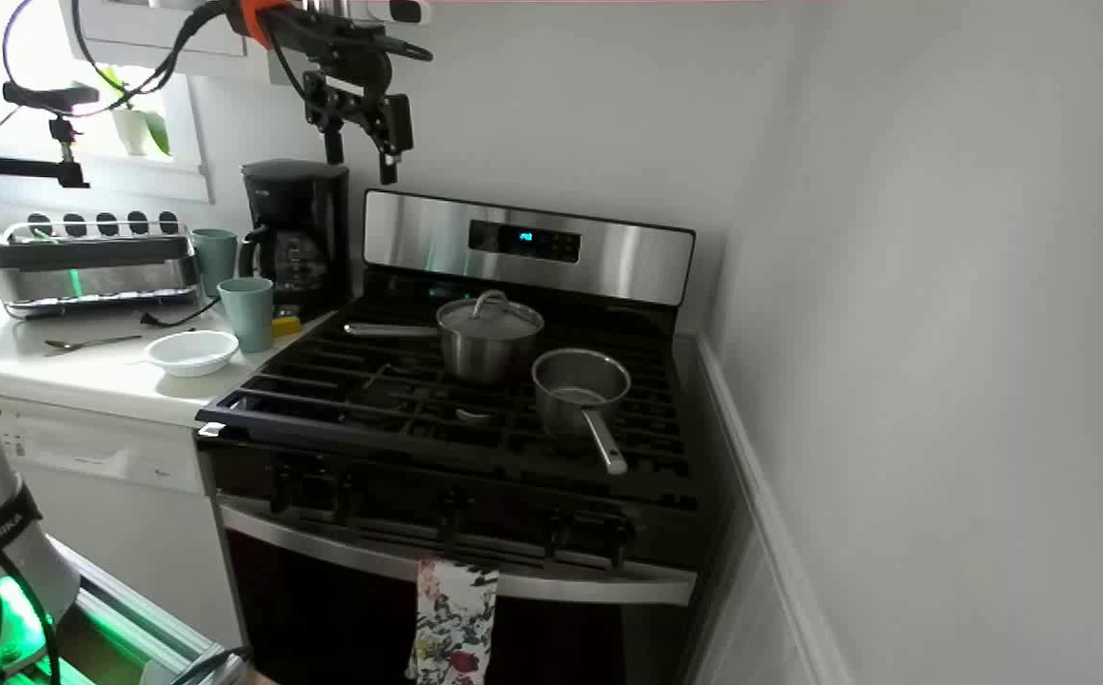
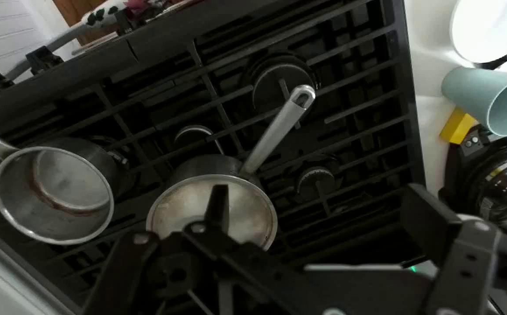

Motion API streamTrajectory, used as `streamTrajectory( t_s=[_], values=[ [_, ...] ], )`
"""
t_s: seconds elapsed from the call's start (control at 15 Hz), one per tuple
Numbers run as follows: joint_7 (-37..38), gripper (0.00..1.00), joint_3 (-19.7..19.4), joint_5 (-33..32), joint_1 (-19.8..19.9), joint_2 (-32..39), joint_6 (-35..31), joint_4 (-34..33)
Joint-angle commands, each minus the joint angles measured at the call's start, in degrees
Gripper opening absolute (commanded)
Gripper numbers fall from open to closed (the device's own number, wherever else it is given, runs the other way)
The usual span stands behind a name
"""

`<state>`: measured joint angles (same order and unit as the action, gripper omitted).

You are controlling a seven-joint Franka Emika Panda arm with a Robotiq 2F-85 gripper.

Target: Move the pot with a lid to the left and then press a button on the stove

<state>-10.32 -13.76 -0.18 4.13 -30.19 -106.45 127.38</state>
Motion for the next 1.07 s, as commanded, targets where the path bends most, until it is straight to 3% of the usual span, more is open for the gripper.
streamTrajectory(
  t_s=[0.0, 0.2, 0.53, 1.0],
  values=[
    [-0.5, 1.0, 0.9, 0.5, 1.1, 0.2, 0.1, -0.2],
    [-0.5, 1.0, 0.9, 0.5, 1.1, 0.2, 0.1, -0.2],
    [4.0, 1.0, 2.3, 3.7, 0.3, 10.4, -1.3, -0.4],
    [13.6, 1.0, 6.2, 0.8, 1.0, 22.0, -6.1, 1.4]
  ],
)
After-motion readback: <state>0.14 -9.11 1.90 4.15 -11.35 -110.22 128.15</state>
